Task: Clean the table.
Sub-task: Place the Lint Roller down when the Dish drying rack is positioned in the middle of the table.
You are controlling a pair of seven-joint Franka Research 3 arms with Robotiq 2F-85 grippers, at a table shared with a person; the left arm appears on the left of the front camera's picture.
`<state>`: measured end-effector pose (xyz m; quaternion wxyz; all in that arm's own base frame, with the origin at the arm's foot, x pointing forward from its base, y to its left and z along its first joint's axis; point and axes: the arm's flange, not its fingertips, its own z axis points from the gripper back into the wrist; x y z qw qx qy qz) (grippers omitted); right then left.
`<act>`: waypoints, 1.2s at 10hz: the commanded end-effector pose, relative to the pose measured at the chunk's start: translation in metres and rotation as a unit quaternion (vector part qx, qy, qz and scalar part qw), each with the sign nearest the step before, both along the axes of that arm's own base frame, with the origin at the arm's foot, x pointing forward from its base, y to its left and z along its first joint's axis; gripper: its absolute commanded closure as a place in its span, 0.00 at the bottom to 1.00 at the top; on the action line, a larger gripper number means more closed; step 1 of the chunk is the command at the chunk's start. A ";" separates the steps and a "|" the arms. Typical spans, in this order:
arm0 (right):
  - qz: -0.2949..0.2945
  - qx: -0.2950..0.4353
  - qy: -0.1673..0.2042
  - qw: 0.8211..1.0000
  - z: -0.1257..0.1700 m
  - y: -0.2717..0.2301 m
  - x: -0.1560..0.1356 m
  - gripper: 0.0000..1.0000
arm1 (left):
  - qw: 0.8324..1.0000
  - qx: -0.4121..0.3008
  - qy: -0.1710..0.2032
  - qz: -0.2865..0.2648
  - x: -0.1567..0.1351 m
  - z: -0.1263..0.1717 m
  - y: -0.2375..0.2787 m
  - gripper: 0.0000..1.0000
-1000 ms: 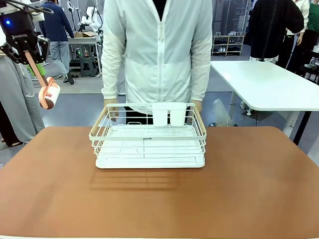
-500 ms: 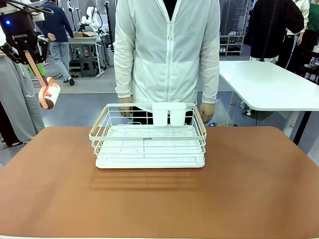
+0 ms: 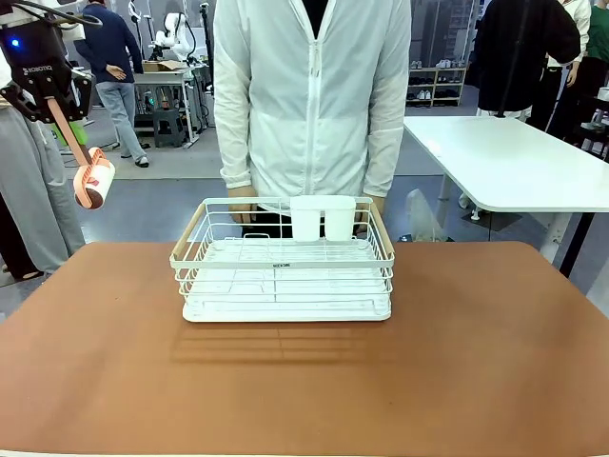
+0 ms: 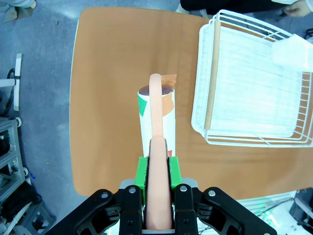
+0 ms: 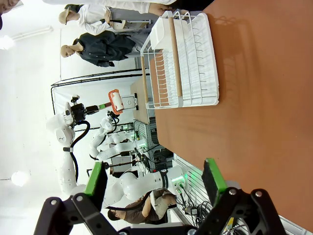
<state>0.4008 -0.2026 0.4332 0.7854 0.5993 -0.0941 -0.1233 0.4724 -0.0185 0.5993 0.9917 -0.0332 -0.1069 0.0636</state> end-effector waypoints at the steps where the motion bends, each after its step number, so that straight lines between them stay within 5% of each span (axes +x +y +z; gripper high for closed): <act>1: 0.000 0.000 -0.003 1.000 0.002 0.000 -0.001 0.00 | 1.000 0.000 -0.002 0.000 0.001 0.004 0.000 0.79; 6: 0.000 0.000 -0.003 1.000 0.002 0.000 -0.001 0.00 | 1.000 0.000 0.000 0.000 0.000 0.000 0.000 0.79; 9: 0.000 0.000 -0.003 1.000 0.002 0.000 -0.001 0.00 | 0.964 -0.008 -0.019 0.265 0.033 -0.009 -0.021 0.79; 12: 0.000 0.000 -0.003 1.000 0.002 0.000 -0.001 0.00 | 0.875 -0.058 -0.079 0.474 0.050 -0.037 -0.026 0.79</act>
